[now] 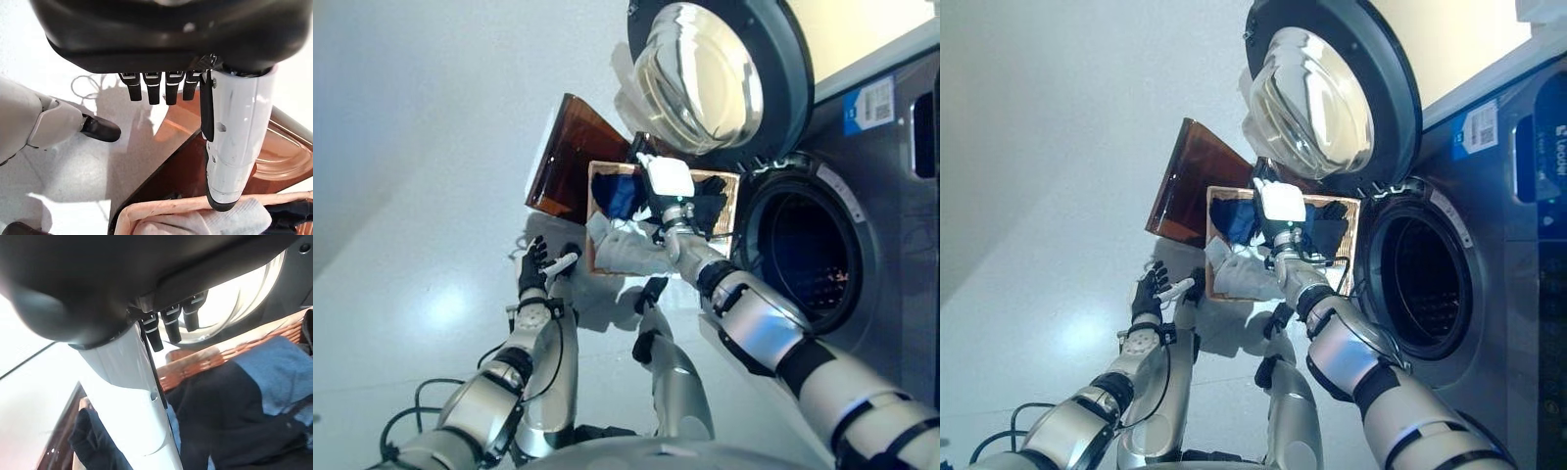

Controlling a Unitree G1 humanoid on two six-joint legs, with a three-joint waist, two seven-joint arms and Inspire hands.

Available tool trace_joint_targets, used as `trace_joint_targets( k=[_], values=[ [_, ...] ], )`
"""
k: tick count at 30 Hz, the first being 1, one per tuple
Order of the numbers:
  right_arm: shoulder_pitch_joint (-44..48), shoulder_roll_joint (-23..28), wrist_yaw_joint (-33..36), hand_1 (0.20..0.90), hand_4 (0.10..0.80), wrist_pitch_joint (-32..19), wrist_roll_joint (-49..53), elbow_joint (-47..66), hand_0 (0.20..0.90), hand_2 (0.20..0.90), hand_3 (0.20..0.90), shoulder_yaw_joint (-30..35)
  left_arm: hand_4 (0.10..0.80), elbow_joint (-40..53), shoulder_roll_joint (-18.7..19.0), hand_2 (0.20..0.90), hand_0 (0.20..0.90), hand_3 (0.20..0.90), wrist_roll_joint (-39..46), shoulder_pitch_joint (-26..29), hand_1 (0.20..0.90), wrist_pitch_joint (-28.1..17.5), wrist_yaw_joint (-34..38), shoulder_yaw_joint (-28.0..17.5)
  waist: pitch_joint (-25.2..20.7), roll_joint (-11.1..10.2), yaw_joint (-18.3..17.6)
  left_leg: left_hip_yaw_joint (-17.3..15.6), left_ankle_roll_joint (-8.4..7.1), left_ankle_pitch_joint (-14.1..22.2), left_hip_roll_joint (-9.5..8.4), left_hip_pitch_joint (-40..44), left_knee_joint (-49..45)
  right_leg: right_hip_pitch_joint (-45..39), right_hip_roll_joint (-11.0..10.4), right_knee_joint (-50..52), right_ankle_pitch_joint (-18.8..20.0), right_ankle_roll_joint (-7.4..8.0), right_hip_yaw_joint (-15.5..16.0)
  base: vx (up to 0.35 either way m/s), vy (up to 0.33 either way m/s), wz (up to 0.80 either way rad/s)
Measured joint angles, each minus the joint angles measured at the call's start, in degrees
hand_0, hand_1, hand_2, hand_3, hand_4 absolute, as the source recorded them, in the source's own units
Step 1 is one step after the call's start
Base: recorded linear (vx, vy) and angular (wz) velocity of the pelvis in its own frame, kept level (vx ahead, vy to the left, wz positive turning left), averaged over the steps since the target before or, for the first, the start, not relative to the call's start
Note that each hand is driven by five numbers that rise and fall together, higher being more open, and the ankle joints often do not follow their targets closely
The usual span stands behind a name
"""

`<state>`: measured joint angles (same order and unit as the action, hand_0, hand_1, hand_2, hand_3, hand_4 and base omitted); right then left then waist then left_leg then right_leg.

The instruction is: Pick up the clothes and place them into the washing machine

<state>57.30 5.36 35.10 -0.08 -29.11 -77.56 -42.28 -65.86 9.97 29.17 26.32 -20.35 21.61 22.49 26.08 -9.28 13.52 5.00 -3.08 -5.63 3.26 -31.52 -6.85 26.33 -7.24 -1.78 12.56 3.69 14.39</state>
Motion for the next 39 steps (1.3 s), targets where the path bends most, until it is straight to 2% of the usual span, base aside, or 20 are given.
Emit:
trace_joint_targets(
  k=[17, 25, 39],
  values=[
    [-4.1, -2.0, -0.3, 0.9, 0.8, -0.1, -0.9, -0.2, 0.9, 0.9, 0.9, -0.5, 0.8, -1.2, -0.1, 0.9, 0.9, 0.9, -0.4, 0.1, 0.9, 0.1, 0.0, -1.6, -0.1, 0.1, 0.0, -0.6, 0.15, 0.1, 0.02, 1.2, 0.0, -0.7, -0.1, 0.4, 0.0, -0.03, -0.7, 0.001, 0.0, -0.01],
    [-9.2, -2.3, -1.0, 0.9, 0.8, -0.1, -0.9, 0.0, 0.9, 0.9, 0.9, -1.0, 0.8, -2.5, -0.3, 0.9, 0.9, 0.9, -2.2, -1.4, 0.9, 0.4, 0.0, -1.9, -4.7, 0.8, -0.1, -0.9, 0.32, 0.3, -0.11, 1.7, 0.0, -1.1, -0.3, 0.2, -0.9, 0.19, -0.9, 0.0, 0.0, 0.0],
    [-8.4, -2.0, -1.5, 0.9, 0.8, 0.0, -0.8, -1.1, 0.9, 0.9, 0.9, -1.0, 0.8, -1.9, -0.7, 0.9, 0.9, 0.9, -1.9, -2.2, 0.9, 0.3, -0.1, -1.1, -5.0, 0.9, -0.1, 0.0, 0.27, 0.3, -0.12, 0.1, 0.0, -0.6, -0.1, -0.6, -0.9, 0.28, 0.0, -0.01, -0.009, 0.03]
  ],
)
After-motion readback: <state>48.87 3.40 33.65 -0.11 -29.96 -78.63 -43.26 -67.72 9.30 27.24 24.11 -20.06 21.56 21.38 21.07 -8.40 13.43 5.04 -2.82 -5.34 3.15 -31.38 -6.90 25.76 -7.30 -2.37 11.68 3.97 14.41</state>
